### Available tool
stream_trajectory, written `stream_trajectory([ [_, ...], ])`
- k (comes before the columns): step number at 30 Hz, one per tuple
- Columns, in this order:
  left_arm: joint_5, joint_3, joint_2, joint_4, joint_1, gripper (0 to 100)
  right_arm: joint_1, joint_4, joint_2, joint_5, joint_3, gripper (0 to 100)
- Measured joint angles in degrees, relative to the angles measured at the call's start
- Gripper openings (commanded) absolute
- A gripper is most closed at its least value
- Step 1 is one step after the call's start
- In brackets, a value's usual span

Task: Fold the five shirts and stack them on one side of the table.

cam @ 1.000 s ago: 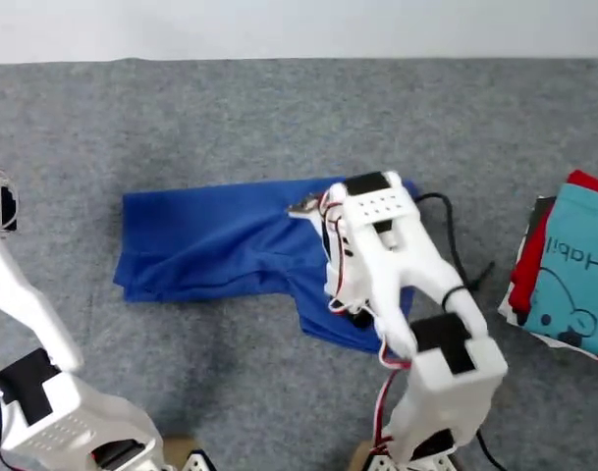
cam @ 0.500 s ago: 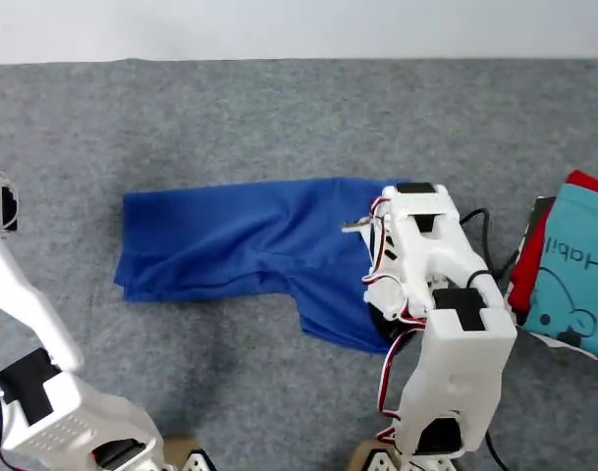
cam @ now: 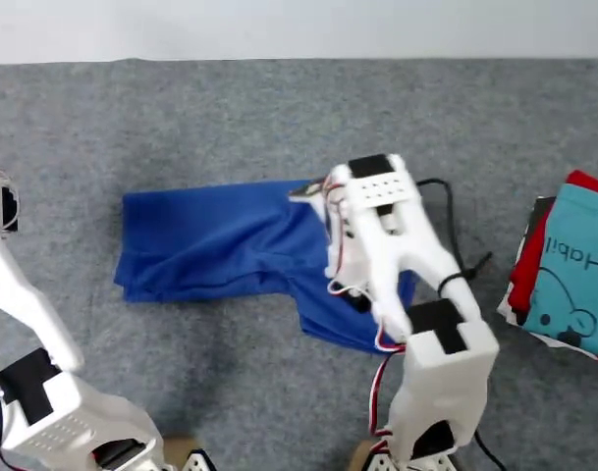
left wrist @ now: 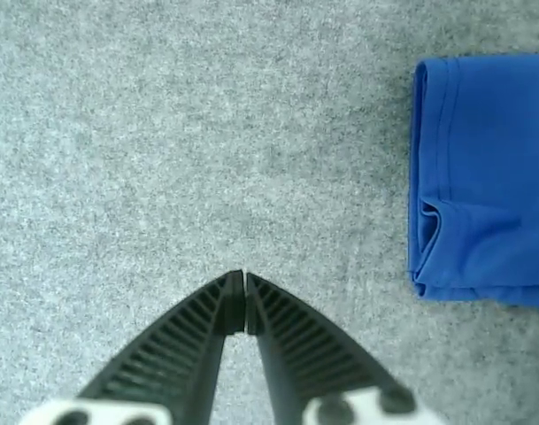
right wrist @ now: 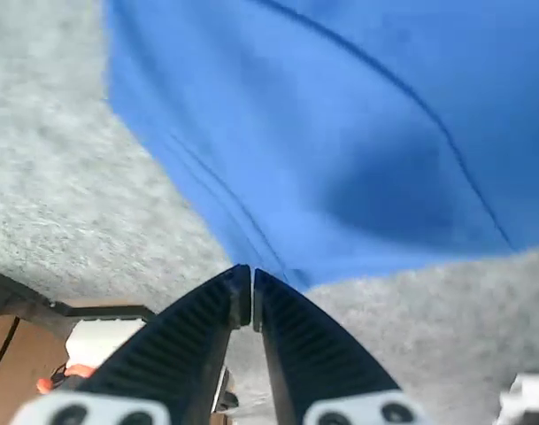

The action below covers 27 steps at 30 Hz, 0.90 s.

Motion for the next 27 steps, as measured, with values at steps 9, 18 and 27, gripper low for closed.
stream_trajectory([
  [9,0.0,0.0,0.0,0.0,0.0,1,3.5,-0.9,13.3,-1.4,0.0,1.4],
  [18,0.0,0.2,0.0,0.0,1.2,1,9.2,1.1,13.5,-1.4,0.0,1.4],
  [27,0.0,7.6,0.0,-3.8,10.9,1,6.3,-2.8,2.5,-1.5,-9.6,1.6],
])
